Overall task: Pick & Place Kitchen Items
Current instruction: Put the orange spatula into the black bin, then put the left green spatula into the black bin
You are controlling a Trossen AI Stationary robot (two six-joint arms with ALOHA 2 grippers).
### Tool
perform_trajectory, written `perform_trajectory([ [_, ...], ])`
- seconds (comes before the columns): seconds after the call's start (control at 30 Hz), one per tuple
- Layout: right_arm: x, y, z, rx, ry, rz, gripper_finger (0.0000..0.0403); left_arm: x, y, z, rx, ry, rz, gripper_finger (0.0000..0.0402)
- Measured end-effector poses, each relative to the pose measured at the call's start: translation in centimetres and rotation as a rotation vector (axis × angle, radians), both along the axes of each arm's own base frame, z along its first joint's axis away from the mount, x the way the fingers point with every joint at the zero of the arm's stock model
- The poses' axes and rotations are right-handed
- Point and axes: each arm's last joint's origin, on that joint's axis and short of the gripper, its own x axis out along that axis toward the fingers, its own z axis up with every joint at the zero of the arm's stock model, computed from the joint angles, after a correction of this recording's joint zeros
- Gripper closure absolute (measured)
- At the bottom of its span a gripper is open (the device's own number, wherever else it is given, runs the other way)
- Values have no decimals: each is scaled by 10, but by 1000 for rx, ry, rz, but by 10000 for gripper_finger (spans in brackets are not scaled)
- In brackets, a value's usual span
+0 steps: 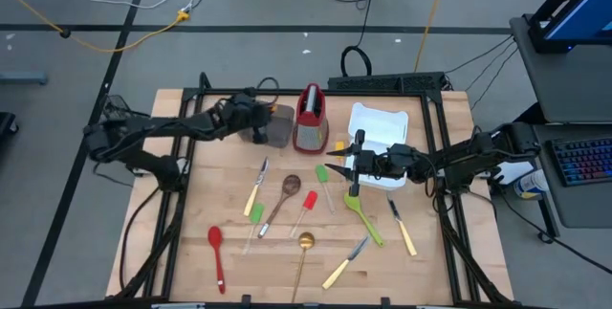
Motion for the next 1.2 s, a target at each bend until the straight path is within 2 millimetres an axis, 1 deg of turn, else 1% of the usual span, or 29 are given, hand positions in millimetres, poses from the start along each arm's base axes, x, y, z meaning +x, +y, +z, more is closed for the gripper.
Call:
perform_trajectory([
  [0.1,0,0,0,0,0,0,271,3,6,-18,-14,83,-3,371],
  [0.23,0,0,0,0,0,0,271,7,9,-38,-51,152,-4,371],
  [0.43,0,0,0,0,0,0,271,10,10,-62,-90,237,-20,371],
  [0.53,0,0,0,0,0,0,271,11,11,-70,-98,273,-34,371],
  [0.67,0,0,0,0,0,0,271,13,12,-74,-102,275,-32,370],
  [0.77,0,0,0,0,0,0,271,13,12,-74,-106,274,-29,358],
  [1.07,0,0,0,0,0,0,271,13,12,-71,-98,235,-1,281],
  [1.2,0,0,0,0,0,0,271,14,11,-68,-61,245,34,258],
])
